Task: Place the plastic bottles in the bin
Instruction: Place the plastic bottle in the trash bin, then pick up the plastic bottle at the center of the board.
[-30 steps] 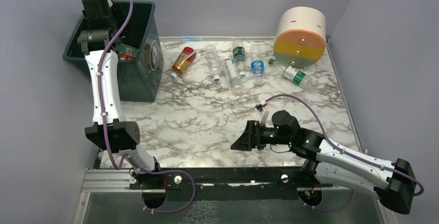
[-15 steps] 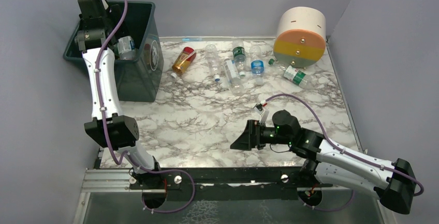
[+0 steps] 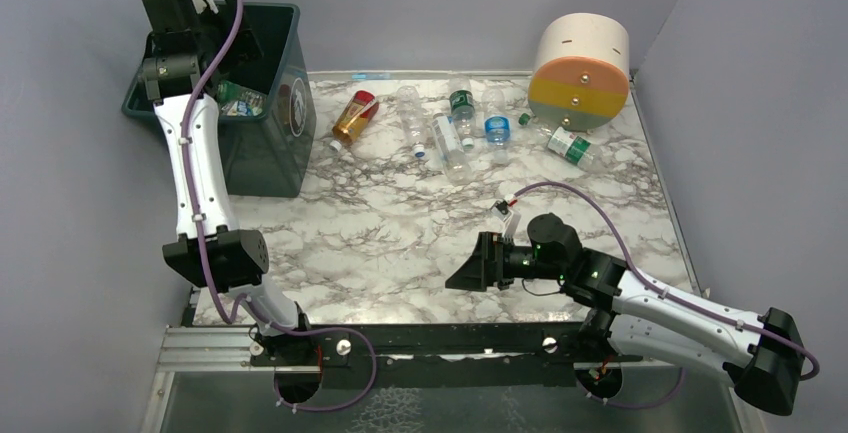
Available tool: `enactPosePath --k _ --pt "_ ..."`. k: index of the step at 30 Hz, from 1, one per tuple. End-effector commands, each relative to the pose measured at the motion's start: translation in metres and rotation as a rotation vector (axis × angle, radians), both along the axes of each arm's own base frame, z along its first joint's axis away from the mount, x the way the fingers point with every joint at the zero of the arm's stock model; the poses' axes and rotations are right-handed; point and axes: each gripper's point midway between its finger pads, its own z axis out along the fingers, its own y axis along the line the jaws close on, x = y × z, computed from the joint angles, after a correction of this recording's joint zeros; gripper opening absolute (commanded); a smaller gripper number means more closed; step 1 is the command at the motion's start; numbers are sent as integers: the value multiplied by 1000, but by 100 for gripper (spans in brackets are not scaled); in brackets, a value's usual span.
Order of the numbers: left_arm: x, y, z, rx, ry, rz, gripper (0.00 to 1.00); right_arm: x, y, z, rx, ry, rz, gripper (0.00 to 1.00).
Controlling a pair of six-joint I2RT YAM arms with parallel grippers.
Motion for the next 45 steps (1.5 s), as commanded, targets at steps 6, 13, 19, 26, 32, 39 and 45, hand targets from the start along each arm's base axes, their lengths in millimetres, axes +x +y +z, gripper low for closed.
enactPosePath --k 6,13,19,26,32,39,45 --pt "-39 -111 103 -25 -281 -407 99 -4 4 5 33 8 19 88" --pt "-51 -182 105 -35 -286 -581 99 -3 4 9 41 10 12 88" --pt "-45 -244 61 17 -181 -667 99 -3 3 8 47 14 2 88" --pt "-15 -262 -7 87 -28 -656 99 -4 -1 13 62 8 -9 88" --pt "21 -253 -77 161 131 -578 99 -6 -5 17 66 -6 -15 88" --pt "50 -242 -128 218 247 -515 99 -9 -11 23 67 -17 -13 88" --pt "78 -223 -175 241 331 -440 99 -11 -13 23 71 -22 -14 88"
